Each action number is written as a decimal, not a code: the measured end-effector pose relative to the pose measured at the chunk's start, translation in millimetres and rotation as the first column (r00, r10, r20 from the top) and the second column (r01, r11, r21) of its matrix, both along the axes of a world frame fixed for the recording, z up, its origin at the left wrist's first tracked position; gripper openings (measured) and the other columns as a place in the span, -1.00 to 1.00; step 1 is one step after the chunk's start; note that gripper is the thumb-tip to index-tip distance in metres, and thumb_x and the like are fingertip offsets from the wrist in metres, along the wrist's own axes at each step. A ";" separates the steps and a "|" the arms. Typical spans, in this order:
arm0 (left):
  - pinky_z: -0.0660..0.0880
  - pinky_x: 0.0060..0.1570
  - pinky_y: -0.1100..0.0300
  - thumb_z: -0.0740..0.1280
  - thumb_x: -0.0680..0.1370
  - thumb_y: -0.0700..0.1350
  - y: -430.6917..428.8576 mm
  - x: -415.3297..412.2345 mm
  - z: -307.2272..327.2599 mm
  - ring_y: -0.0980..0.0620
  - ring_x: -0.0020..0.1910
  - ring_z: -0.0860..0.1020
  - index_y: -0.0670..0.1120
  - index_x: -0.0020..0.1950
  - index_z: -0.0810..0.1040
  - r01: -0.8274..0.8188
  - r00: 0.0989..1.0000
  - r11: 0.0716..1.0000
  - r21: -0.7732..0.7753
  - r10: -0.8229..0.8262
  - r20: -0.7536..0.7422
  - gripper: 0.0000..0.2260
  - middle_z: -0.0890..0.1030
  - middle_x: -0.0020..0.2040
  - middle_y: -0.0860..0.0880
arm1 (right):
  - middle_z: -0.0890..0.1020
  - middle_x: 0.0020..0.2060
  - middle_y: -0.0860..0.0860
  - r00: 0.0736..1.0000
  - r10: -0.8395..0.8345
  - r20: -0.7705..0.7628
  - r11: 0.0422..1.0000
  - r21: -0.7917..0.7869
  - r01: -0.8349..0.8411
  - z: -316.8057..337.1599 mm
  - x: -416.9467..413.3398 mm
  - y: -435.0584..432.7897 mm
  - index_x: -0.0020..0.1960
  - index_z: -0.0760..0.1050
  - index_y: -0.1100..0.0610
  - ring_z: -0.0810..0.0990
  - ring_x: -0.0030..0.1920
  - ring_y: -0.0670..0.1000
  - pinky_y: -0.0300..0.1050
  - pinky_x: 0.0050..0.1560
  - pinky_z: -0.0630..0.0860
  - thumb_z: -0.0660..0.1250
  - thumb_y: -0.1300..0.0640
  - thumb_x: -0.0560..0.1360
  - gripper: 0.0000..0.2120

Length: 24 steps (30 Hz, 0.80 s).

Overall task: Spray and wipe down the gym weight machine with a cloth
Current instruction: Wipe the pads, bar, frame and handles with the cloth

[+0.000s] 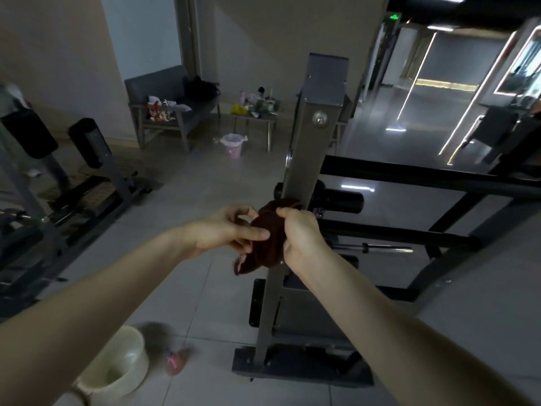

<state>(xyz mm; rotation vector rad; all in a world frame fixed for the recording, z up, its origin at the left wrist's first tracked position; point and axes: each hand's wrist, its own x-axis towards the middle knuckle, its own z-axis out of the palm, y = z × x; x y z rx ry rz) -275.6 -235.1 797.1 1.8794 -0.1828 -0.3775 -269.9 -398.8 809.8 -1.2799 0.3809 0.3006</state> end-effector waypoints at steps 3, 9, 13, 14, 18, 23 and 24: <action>0.57 -0.01 0.01 0.60 0.39 0.10 33.6 7.3 0.4 -0.12 -0.08 0.65 -0.22 0.13 0.63 -0.060 0.997 0.998 0.005 0.060 0.047 -0.51 0.70 0.01 -0.26 | 0.65 0.09 0.16 0.998 0.042 0.038 0.999 -0.026 -0.041 -6.6 8.8 14.3 0.31 0.48 0.21 0.68 0.03 0.15 0.15 0.10 0.65 0.36 0.24 0.56 -0.67; 0.57 -0.17 0.25 0.37 0.63 -0.06 84.2 33.1 -2.9 0.00 -0.15 0.69 -0.17 0.03 0.73 -0.322 0.941 0.947 0.000 0.320 0.114 -0.79 0.74 -0.06 -0.15 | 0.70 0.00 0.11 0.967 0.232 0.107 0.971 -0.081 -0.224 -19.5 32.5 53.7 0.13 0.55 0.10 0.65 -0.21 0.02 -0.10 -0.19 0.63 0.49 0.05 0.51 -0.74; 0.45 -0.12 0.14 0.33 0.66 -0.07 111.4 54.0 3.2 0.04 -0.23 0.54 -0.23 -0.01 0.71 -0.465 0.854 0.881 0.081 0.423 0.302 -0.73 0.65 -0.18 -0.14 | 0.68 -0.07 0.07 0.961 0.205 0.185 0.971 -0.159 -0.176 -15.9 66.2 87.5 0.02 0.55 0.05 0.57 -0.27 0.01 -0.08 -0.23 0.52 0.45 -0.03 0.54 -0.82; 0.48 -0.05 0.09 0.33 0.66 -0.07 118.1 58.8 6.9 0.06 -0.19 0.57 -0.23 -0.01 0.71 -0.493 0.827 0.865 0.087 0.435 0.356 -0.73 0.69 -0.14 -0.12 | 0.69 -0.07 0.07 0.961 0.191 0.199 0.974 -0.160 -0.161 -14.8 73.1 95.8 0.02 0.56 0.05 0.59 -0.24 0.01 -0.10 -0.25 0.51 0.43 -0.05 0.55 -0.81; 0.54 -0.07 0.17 0.34 0.66 -0.07 131.7 78.7 22.2 0.02 -0.15 0.68 -0.15 -0.07 0.72 -0.527 0.775 0.849 0.037 0.462 0.431 -0.76 0.73 -0.15 -0.10 | 0.68 -0.22 -0.01 0.952 0.155 0.264 0.981 -0.152 -0.118 -13.9 89.3 118.7 0.00 0.62 0.08 0.61 -0.28 -0.03 -0.16 -0.34 0.47 0.39 -0.12 0.57 -0.74; 0.46 -0.07 0.07 0.33 0.66 -0.04 139.4 120.5 20.9 -0.06 -0.21 0.59 -0.30 -0.04 0.60 -0.433 0.850 0.900 -0.048 0.425 0.311 -0.69 0.64 -0.18 -0.22 | 0.73 -0.14 0.07 0.972 0.077 0.222 0.997 -0.032 -0.072 -6.4 107.1 124.0 -0.04 0.64 0.11 0.70 -0.24 0.08 -0.14 -0.34 0.52 0.41 0.09 0.57 -0.90; 0.45 -0.05 0.05 0.34 0.66 -0.05 141.1 135.9 24.1 -0.08 -0.18 0.58 -0.32 -0.01 0.59 -0.365 0.889 0.930 -0.046 0.363 0.281 -0.69 0.63 -0.16 -0.24 | 0.70 -0.15 0.11 0.977 0.040 0.212 0.999 -0.007 -0.040 -2.9 114.6 124.1 -0.03 0.63 0.16 0.65 -0.32 0.07 -0.17 -0.41 0.49 0.39 0.15 0.57 -0.92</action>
